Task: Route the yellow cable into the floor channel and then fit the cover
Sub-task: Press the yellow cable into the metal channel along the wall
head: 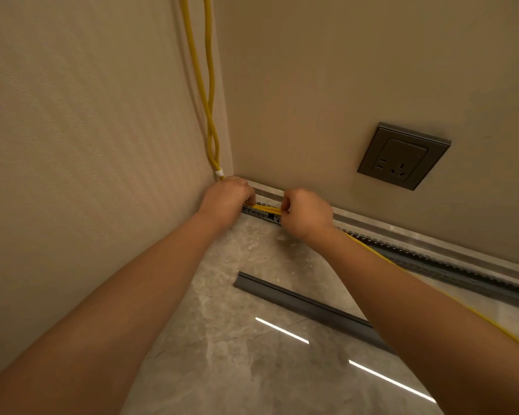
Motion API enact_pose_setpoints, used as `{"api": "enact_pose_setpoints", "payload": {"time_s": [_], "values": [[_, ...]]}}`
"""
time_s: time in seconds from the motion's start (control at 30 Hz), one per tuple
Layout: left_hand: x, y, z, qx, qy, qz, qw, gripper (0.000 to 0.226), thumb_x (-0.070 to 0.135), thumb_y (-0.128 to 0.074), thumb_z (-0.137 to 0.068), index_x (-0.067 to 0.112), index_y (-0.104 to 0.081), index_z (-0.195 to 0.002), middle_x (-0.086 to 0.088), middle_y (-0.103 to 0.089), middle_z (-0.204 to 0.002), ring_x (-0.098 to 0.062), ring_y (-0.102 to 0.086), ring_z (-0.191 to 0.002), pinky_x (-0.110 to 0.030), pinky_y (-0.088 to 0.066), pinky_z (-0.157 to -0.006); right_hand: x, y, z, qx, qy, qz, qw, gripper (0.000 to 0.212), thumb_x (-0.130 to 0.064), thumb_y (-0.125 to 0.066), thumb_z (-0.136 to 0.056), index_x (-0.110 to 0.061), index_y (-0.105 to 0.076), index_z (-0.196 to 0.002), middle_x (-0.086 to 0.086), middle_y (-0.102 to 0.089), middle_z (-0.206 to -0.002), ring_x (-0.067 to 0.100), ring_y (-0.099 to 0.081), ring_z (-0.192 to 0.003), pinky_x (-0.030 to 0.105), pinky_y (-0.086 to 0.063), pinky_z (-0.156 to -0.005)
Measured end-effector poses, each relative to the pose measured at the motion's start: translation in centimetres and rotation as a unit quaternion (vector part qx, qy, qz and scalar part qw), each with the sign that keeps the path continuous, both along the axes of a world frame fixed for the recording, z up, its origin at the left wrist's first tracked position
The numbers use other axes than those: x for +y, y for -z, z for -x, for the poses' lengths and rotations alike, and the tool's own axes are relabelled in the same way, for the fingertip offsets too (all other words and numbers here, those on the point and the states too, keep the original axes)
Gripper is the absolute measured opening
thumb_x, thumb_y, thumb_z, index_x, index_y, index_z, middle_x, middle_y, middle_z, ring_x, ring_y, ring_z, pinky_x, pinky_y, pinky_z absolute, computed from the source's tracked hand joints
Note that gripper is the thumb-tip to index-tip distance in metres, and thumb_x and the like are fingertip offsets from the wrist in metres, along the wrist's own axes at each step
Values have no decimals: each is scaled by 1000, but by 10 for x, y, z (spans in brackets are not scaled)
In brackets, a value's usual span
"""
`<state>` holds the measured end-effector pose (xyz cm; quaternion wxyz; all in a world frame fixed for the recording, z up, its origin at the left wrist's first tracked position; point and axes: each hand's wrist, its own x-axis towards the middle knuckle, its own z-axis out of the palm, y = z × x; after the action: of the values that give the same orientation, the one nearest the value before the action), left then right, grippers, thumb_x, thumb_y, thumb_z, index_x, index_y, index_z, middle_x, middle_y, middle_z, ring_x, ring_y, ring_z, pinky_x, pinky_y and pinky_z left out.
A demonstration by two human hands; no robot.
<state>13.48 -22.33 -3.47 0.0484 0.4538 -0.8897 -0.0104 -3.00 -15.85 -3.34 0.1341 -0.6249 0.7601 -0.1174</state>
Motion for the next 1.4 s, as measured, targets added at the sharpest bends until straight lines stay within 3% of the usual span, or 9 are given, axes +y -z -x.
{"api": "enact_pose_setpoints", "payload": {"time_s": [0.2, 0.4, 0.63, 0.73, 0.83, 1.0, 1.17, 1.4], "values": [[10, 5, 0, 5, 4, 30, 1000, 27, 3, -57, -87, 15, -65, -110, -7, -57, -114, -24, -52, -108, -35, -45, -75, -13, -13, 5, -13, -30, -65, 997, 12, -11, -58, -79, -21, -65, -83, 3, -64, -89, 26, -60, -85, 31, -43, -63], [24, 24, -2, 39, 8, 69, 997, 25, 11, -52, -91, 7, -68, -110, -11, -61, -107, -27, -55, -105, -39, -47, -80, -11, -13, 7, 74, -135, -42, 987, 13, -8, -55, -79, -20, -58, -83, 4, -60, -87, 26, -49, -75, 29, -37, -60], [34, 18, 12, 28, 50, 79, 995, 20, 17, -60, -78, 2, -73, -83, -12, -58, -89, -29, -57, -87, -37, -44, -59, -6, -26, 7, 149, -175, -52, 972, 10, -10, -57, -79, -20, -55, -80, 1, -53, -82, 26, -52, -77, 30, -37, -61], [37, 19, 14, 36, 55, 82, 994, 23, 25, -59, -79, 7, -72, -85, -9, -57, -88, -27, -56, -87, -37, -46, -61, -7, -28, 12, 130, -157, -79, 976, 10, -10, -57, -82, -20, -59, -83, 3, -58, -87, 26, -53, -79, 31, -40, -63], [37, 20, 14, 43, 71, 69, 994, 19, 29, -60, -81, 18, -67, -95, -3, -58, -93, -24, -56, -91, -38, -49, -68, -9, -24, 22, 17, -111, -106, 988, 13, -12, -57, -85, -20, -68, -87, 6, -67, -100, 27, -61, -92, 37, -53, -75], [47, 18, 26, 144, 21, -13, 989, 13, 27, -71, -79, 25, -70, -92, 5, -61, -92, -17, -57, -92, -30, -46, -68, -5, -15, 30, -73, -56, -104, 990, 15, -12, -64, -84, -25, -67, -77, 5, -71, -97, 24, -64, -94, 42, -55, -86], [41, 9, 30, 128, -3, -70, 989, 15, 26, -74, -80, 27, -74, -95, 3, -64, -94, -17, -59, -93, -31, -50, -71, 0, -14, 27, -58, -40, -96, 993, 14, -13, -60, -85, -21, -71, -84, 7, -71, -99, 26, -64, -93, 37, -55, -80], [40, 1, 34, 104, -21, -84, 991, 16, 22, -73, -80, 26, -76, -96, 2, -67, -97, -18, -63, -91, -29, -50, -69, 15, -14, 15, 25, -20, -44, 999, 24, -13, -56, -88, -18, -75, -100, 10, -71, -101, 30, -64, -93, 36, -55, -72]]}}
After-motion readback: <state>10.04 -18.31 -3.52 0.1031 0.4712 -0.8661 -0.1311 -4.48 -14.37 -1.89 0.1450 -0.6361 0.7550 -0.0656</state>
